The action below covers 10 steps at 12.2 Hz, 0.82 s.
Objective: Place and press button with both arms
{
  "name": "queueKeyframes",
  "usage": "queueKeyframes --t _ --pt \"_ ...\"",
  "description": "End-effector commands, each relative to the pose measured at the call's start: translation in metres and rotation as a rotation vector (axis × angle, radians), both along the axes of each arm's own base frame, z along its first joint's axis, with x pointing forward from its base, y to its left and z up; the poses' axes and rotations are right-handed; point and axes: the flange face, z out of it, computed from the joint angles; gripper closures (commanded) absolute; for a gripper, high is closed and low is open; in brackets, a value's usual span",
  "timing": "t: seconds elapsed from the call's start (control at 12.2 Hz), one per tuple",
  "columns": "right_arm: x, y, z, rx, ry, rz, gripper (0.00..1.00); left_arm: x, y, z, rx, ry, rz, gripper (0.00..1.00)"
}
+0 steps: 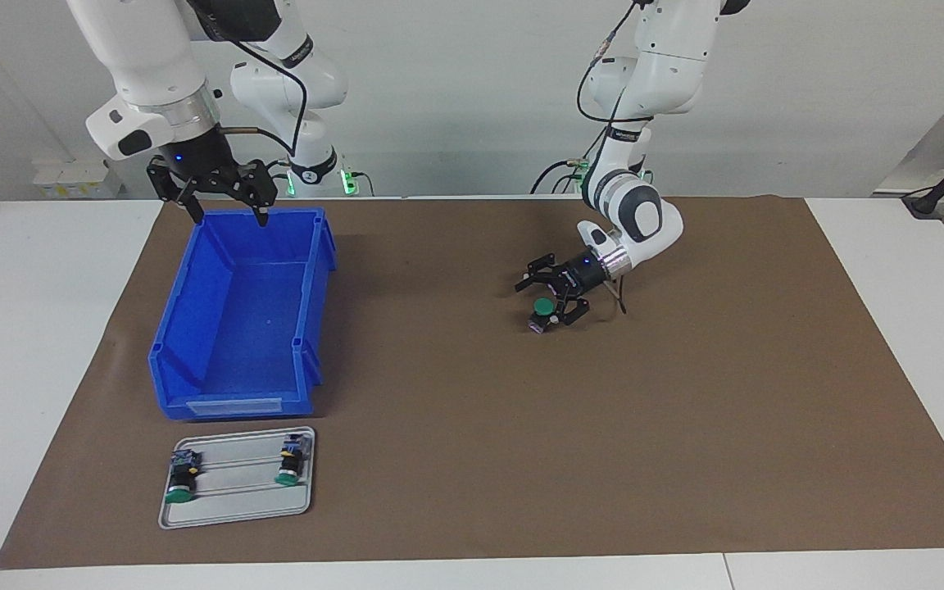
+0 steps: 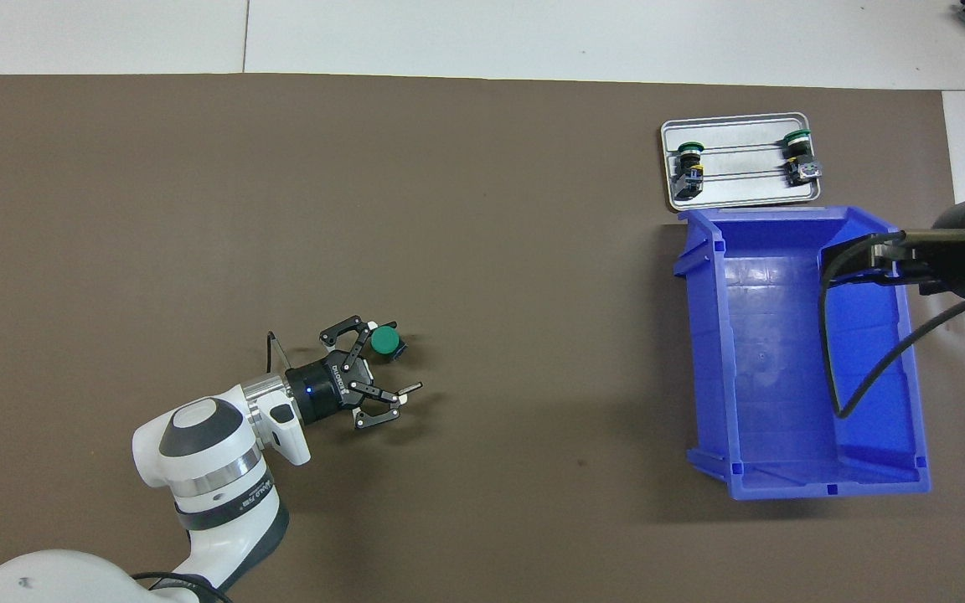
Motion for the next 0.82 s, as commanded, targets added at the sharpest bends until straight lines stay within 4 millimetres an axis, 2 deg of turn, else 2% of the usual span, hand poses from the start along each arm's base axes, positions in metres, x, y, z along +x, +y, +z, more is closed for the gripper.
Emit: queueKeyframes --t 0.0,0.74 --pt "-0.0065 -0.0018 0.0016 0.002 0.004 -0.017 0.0 0.0056 0.0001 -0.0007 0.016 -0.004 0.012 0.0" --pt "-0.0065 -0.0018 0.0016 0.002 0.004 -0.017 0.0 0.0118 -0.0028 0.0048 -0.003 0.019 0.026 0.0"
